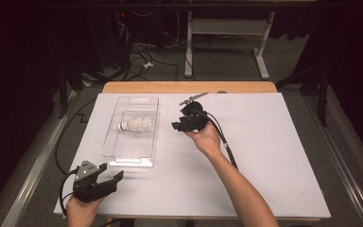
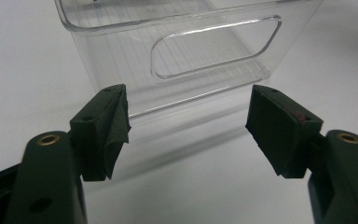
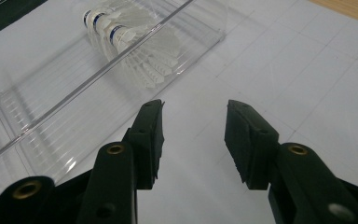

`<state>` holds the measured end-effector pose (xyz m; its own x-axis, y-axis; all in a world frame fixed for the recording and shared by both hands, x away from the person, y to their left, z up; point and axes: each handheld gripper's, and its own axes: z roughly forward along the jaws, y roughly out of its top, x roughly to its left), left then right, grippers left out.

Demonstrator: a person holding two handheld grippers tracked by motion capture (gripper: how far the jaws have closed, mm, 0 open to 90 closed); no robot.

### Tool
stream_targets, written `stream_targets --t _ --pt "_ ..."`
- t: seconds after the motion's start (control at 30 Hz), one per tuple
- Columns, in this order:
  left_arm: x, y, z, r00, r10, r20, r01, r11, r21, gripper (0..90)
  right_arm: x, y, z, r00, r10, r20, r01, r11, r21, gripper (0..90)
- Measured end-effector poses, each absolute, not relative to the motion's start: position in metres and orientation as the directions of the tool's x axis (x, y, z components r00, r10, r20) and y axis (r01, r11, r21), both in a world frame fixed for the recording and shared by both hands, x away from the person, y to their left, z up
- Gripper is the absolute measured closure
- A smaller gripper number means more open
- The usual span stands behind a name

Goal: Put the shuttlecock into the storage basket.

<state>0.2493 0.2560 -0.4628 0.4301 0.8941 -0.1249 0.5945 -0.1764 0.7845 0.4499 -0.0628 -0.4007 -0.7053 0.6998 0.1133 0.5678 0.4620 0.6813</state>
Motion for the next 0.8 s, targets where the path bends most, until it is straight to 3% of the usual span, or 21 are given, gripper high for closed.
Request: stream_targets --t 0.8 --pt "0.249 0.256 -0.463 0.429 0.895 -0.125 0.594 -0.176 0.785 30.7 0.447 -0.076 -0.404 -0.693 0.711 0.12 0.576 0.446 0.685 57.4"
